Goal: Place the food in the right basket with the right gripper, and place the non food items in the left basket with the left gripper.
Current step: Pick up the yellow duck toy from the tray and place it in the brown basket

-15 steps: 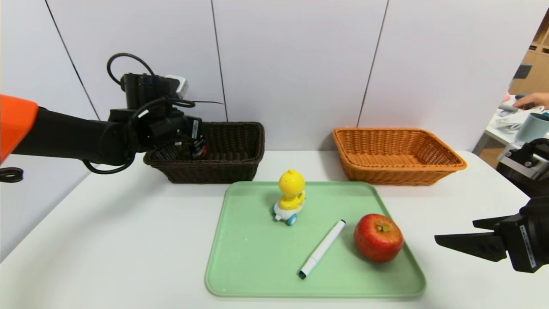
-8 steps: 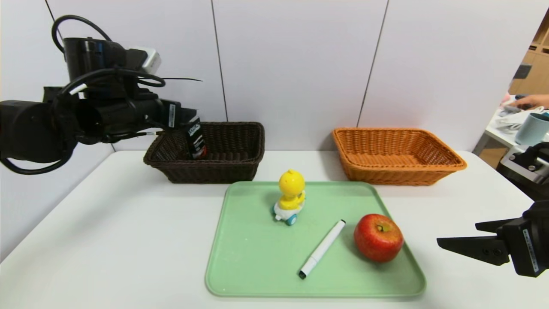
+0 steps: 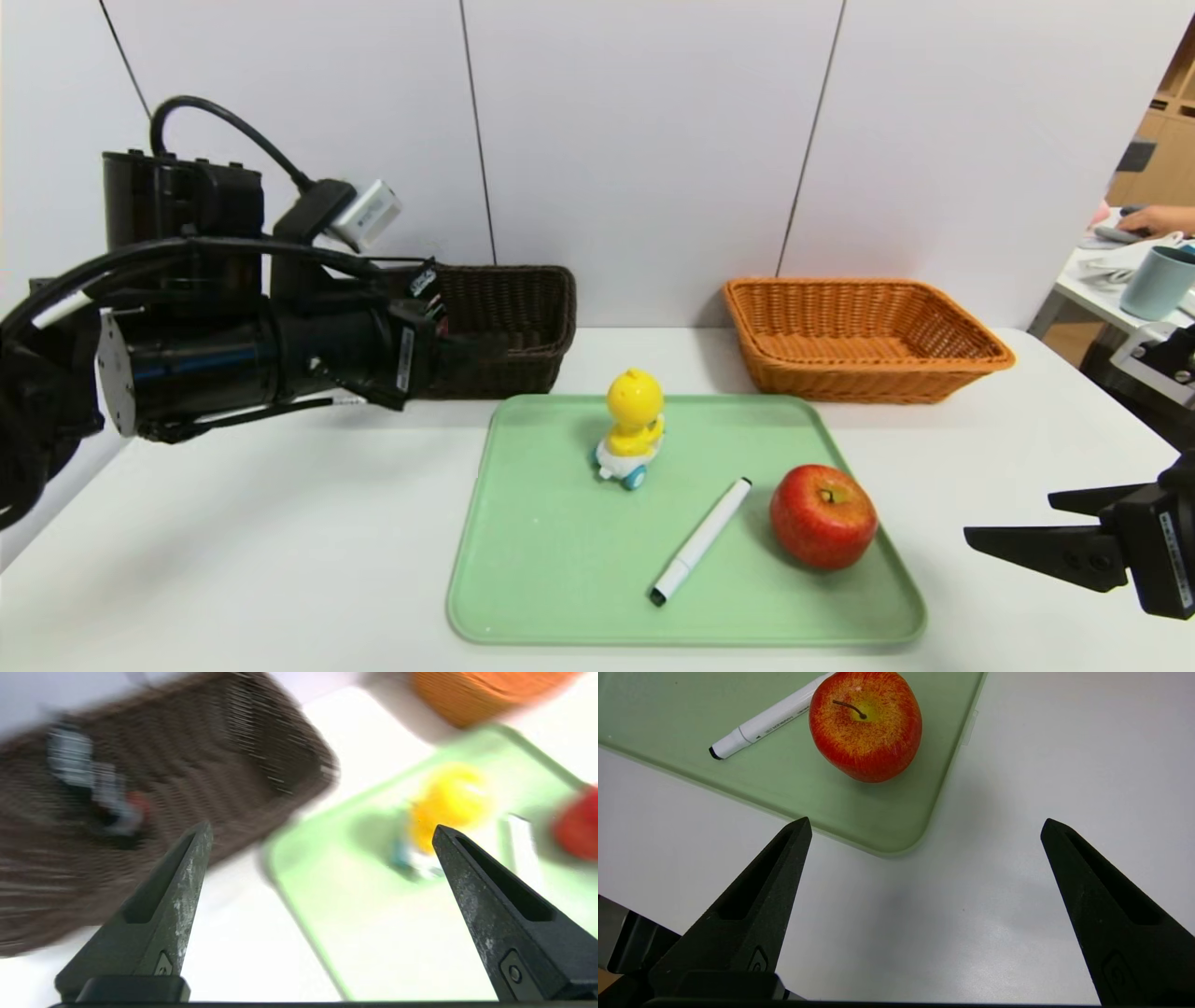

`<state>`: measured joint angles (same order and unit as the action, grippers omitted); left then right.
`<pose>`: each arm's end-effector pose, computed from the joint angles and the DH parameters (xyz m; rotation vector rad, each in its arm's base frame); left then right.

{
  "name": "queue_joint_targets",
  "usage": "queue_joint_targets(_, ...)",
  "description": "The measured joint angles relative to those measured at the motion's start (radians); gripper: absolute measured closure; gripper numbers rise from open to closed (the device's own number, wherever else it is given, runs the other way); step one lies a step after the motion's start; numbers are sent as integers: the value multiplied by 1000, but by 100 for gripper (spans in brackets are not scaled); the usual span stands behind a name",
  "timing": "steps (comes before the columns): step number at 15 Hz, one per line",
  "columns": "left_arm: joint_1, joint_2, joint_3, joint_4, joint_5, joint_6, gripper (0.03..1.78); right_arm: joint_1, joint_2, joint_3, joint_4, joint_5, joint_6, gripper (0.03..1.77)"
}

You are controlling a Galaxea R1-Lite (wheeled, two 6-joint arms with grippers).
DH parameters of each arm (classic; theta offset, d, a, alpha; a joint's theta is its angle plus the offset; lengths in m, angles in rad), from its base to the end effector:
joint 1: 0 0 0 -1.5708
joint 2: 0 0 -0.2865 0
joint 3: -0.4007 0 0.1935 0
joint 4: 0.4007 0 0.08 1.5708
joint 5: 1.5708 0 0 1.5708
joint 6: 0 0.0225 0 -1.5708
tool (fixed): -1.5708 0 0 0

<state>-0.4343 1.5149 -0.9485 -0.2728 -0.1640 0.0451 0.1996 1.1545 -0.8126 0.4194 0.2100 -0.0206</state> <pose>0.2458 -0.1181 0.2246 0.0836 0.2819 -0.6006 0.1472 0.0346 0.2030 -0.0153 0.7624 0.3974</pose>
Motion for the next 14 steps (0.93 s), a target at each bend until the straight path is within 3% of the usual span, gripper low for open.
queue_joint_targets(3,-127,4,69,-2,-37,-33,14,-1,-7,7,-1,0,0,10)
queue_joint_targets(7,-271,63,93,-8,-31,-31,13,-1,-9,10,-3,2,8,10)
queue_joint_targets(10,-313,139,97,-67,-9,-26,12,0,-8,10,-3,2,10,10)
queue_joint_targets(14,-340,252,110,-236,70,-24,12,0,-10,10,-3,-1,11,10)
